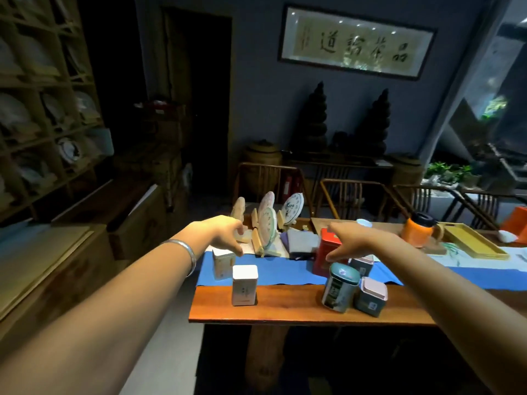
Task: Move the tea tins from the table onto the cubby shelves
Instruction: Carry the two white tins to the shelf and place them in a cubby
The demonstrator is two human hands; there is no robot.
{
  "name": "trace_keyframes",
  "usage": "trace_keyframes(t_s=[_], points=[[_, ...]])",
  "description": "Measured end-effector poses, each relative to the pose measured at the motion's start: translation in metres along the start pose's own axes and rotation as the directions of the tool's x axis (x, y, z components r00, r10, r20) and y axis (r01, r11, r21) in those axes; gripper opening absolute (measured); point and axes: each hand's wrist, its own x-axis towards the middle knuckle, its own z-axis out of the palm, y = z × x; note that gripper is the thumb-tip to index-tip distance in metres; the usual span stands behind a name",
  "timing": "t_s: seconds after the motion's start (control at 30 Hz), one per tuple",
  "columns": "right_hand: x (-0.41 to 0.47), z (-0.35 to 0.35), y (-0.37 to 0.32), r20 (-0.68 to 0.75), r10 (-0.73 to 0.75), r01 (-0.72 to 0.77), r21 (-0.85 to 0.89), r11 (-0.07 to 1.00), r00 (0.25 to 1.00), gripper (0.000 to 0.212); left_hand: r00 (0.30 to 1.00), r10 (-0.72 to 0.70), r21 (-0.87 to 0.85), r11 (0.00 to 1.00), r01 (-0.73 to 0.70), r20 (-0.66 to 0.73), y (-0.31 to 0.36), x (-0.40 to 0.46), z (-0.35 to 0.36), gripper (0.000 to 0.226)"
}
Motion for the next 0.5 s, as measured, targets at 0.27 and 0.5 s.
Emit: trace_keyframes(t_s=[0.27,0.5], points=[[0.148,0.057,-0.038,0.157,-0.172,0.176,-0.01,0.984,0.973,0.073,0.994,-0.103,-0.105,0.989,0.107,0.045,-0.087,0.096,0.045,0.057],[0.242,0.118,-0.071,0.276,-0.306,0.308,0.036,0.951,0.911,0.082,0.965,-0.254,-0.12,0.958,0.26,0.065,-0.147,0.161,0.092,0.066]])
